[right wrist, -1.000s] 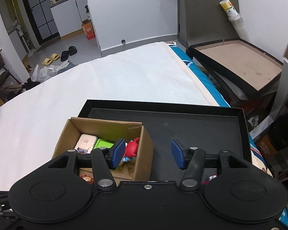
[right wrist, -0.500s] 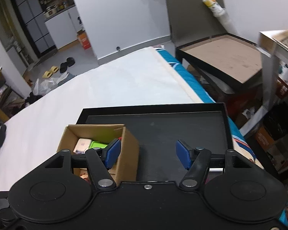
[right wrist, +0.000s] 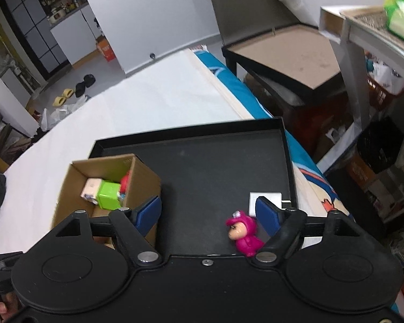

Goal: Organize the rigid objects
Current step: 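Move the right gripper back over the pink hooded figurine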

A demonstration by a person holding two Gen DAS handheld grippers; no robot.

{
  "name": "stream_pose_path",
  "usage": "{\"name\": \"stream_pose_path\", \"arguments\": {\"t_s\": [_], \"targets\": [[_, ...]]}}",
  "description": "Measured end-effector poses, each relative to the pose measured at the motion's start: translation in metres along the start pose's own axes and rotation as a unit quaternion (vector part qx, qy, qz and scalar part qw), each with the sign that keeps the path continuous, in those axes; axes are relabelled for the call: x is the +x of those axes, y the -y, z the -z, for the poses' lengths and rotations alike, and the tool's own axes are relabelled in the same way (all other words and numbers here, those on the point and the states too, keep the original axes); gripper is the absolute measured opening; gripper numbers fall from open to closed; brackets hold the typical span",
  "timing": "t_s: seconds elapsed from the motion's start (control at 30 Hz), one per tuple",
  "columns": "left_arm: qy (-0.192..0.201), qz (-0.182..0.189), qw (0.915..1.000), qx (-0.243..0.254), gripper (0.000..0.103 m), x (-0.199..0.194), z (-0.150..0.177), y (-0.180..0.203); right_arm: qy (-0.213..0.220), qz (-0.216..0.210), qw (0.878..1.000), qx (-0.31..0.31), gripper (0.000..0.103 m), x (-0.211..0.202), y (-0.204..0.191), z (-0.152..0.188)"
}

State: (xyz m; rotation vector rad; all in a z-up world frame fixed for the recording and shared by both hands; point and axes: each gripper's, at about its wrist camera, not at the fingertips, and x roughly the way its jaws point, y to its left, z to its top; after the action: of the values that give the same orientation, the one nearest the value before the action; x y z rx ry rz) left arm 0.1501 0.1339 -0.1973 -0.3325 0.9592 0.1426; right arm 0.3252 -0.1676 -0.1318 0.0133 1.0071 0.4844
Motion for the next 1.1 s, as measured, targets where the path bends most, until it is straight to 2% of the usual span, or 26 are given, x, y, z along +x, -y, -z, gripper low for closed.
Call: {"name": "stream_pose_path", "arguments": {"t_s": [0.3, 0.43, 0.77, 1.0, 1.1], "targets": [[-0.001, 0.002, 1.0, 0.0, 0.02, 0.001, 0.0, 0.0, -0.049, 0.041, 0.998, -0.013, 0.076, 0.032, 0.012, 0.012], [-0.002, 0.006, 1.0, -0.002, 0.02, 0.001, 0.0, -0.001, -0.058, 0.052, 0.997, -0.012, 0.076, 0.041, 0.016, 0.014], [-0.002, 0.017, 0.9998, -0.006, 0.02, 0.002, 0.0, -0.004, -0.086, 0.078, 0.993, -0.039, 0.076, 0.069, 0.006, 0.022], [-0.001, 0.016, 0.9999, -0.002, 0.02, 0.002, 0.0, -0.003, -0.104, 0.124, 0.984, -0.073, 0.076, 0.095, -0.003, 0.031], [-0.002, 0.016, 0.9999, -0.003, 0.02, 0.002, 0.0, -0.003, -0.11, 0.135, 0.981, -0.082, 0.071, 0.103, -0.006, 0.035]]}}
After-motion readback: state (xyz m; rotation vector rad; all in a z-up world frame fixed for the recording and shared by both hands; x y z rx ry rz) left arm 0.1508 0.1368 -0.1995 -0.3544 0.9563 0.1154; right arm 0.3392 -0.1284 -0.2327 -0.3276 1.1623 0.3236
